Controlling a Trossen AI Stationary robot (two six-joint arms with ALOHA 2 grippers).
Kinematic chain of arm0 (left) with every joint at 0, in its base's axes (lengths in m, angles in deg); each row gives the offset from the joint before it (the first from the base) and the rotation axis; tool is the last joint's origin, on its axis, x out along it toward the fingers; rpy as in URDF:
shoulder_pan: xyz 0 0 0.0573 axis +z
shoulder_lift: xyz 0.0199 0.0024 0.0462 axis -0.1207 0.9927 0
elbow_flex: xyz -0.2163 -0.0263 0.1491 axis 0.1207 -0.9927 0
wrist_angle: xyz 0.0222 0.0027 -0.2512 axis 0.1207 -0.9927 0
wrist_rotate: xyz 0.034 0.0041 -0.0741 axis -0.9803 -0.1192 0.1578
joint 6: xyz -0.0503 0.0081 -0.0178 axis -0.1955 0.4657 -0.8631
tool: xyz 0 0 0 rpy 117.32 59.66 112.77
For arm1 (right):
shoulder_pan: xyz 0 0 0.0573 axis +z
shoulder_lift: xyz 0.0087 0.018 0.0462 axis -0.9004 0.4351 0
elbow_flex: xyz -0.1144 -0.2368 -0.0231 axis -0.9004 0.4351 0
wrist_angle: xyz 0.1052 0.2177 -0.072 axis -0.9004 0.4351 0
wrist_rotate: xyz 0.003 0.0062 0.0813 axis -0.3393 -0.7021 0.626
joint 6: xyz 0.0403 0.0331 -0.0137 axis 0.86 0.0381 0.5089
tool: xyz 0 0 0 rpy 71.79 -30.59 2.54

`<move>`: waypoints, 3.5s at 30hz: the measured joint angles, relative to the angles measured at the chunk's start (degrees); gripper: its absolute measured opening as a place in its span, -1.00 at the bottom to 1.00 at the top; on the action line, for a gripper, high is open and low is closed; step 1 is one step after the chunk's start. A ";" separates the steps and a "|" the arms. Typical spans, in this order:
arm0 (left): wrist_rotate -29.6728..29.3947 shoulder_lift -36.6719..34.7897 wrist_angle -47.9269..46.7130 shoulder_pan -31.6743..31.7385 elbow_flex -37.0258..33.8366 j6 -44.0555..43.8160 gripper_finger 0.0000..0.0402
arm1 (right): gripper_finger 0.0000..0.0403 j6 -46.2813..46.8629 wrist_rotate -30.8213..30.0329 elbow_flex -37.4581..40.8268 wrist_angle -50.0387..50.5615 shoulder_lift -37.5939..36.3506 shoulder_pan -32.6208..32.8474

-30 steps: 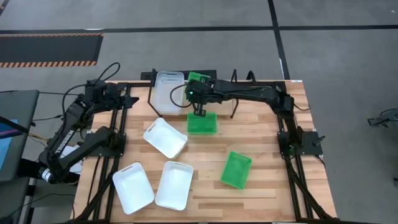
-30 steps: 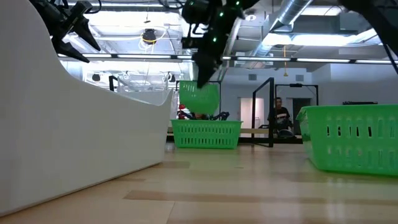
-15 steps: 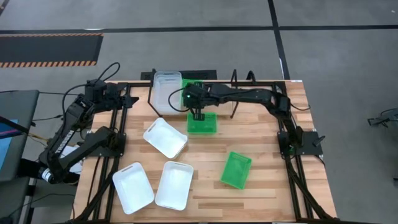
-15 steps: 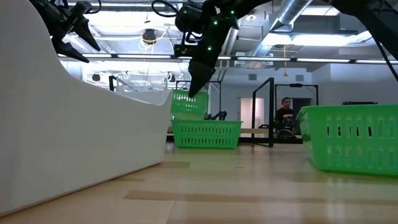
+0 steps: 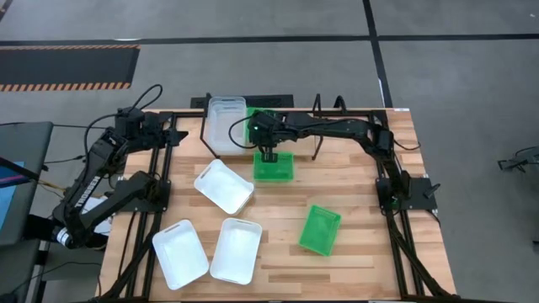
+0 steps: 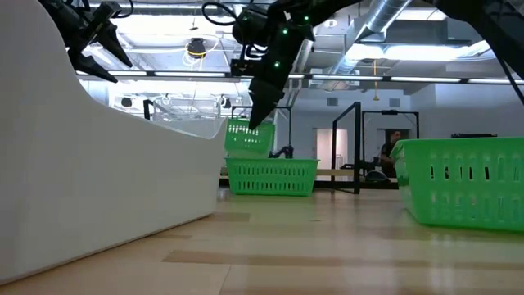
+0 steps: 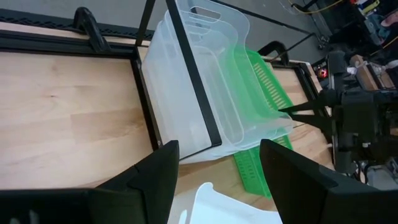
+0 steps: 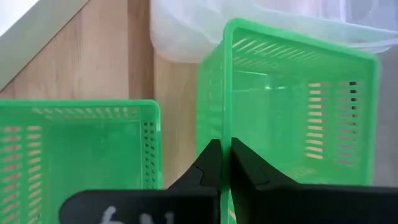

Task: Stack baskets on shelf by color
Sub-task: Put the center green bin on the shelf, then stack the top green bin on top of the green bin on the shelf

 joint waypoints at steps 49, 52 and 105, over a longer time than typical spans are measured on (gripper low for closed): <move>-0.83 0.00 0.00 0.00 0.00 0.36 0.06 | -0.10 3.17 16.99 11.18 19.94 -14.22 8.19; -0.83 0.00 -0.01 0.02 0.00 0.34 0.06 | -0.10 4.76 17.02 15.90 12.07 -14.20 9.88; -2.44 -0.02 -0.64 0.00 0.00 -2.79 0.06 | -0.17 -7.54 14.41 31.19 7.43 -14.27 13.28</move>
